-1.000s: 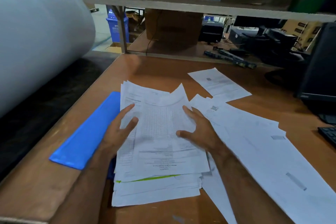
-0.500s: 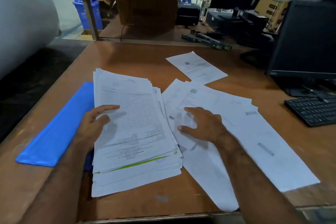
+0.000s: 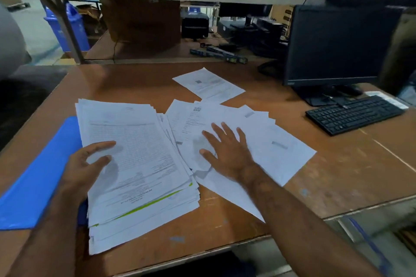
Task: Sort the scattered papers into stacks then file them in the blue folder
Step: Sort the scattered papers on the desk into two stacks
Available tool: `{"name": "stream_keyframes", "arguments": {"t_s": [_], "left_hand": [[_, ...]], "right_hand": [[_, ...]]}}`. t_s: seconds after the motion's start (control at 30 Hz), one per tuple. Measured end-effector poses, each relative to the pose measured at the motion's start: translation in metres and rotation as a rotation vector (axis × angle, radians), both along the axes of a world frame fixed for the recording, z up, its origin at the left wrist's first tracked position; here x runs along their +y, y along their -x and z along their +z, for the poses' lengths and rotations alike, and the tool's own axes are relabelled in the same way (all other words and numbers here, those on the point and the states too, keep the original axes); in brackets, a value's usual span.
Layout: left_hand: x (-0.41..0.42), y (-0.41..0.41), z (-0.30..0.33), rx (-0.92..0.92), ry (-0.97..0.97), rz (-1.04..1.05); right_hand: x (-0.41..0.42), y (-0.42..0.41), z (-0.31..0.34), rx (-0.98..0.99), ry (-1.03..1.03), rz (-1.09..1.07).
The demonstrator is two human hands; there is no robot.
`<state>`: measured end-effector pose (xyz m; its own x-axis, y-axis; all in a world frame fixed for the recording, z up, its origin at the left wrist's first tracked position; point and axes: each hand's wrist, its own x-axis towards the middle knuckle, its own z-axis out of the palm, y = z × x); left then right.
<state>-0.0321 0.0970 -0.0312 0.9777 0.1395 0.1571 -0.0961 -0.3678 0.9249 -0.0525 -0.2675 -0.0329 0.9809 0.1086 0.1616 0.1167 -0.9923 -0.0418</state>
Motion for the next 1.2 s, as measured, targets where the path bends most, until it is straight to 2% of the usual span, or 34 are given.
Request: {"name": "stream_keyframes", "arguments": {"t_s": [0.03, 0.1, 0.17, 0.37, 0.47, 0.53, 0.6, 0.67, 0.73, 0.93, 1.03, 1.07, 1.13, 1.2], "left_hand": [[-0.001, 0.000, 0.001, 0.004, 0.033, 0.006], [-0.004, -0.003, 0.001, 0.051, 0.132, 0.012], [-0.007, -0.005, 0.002, 0.107, 0.239, 0.006], [-0.008, -0.008, 0.003, 0.145, 0.373, 0.007], [-0.006, -0.007, 0.001, 0.113, 0.311, 0.016], [-0.005, -0.005, 0.000, 0.081, 0.242, 0.006], [-0.004, -0.002, 0.001, 0.047, 0.186, 0.000], [-0.004, -0.001, 0.002, 0.043, 0.158, 0.001], [-0.005, -0.001, 0.002, 0.045, 0.153, -0.005], [-0.001, -0.003, -0.003, 0.016, 0.140, -0.003], [0.005, -0.003, -0.005, -0.020, 0.103, -0.018], [0.006, -0.003, -0.005, -0.023, 0.092, -0.020], [0.008, -0.003, -0.006, -0.024, 0.069, -0.025], [0.009, -0.004, -0.007, -0.021, 0.059, -0.023]], "right_hand": [[0.000, 0.005, -0.001, -0.021, -0.010, -0.112], [0.000, 0.014, -0.006, 0.061, -0.068, -0.326], [-0.004, 0.020, -0.014, 0.164, -0.105, -0.363], [-0.017, 0.028, -0.014, 0.117, -0.207, 0.182], [-0.018, 0.029, -0.014, 0.072, -0.238, 0.249], [-0.021, 0.026, -0.019, -0.031, -0.226, 0.157], [-0.028, 0.022, -0.022, -0.113, -0.193, -0.052], [-0.031, 0.013, -0.021, -0.109, -0.222, -0.236], [-0.025, 0.005, -0.015, -0.100, -0.274, -0.277], [0.018, -0.040, 0.016, 0.073, -0.509, -0.296], [0.034, -0.063, 0.017, 0.078, -0.940, -0.292], [0.036, -0.067, 0.018, 0.056, -1.028, -0.308], [0.037, -0.077, 0.016, 0.018, -1.076, -0.349], [0.034, -0.086, 0.010, 0.082, -1.096, -0.333]]}}
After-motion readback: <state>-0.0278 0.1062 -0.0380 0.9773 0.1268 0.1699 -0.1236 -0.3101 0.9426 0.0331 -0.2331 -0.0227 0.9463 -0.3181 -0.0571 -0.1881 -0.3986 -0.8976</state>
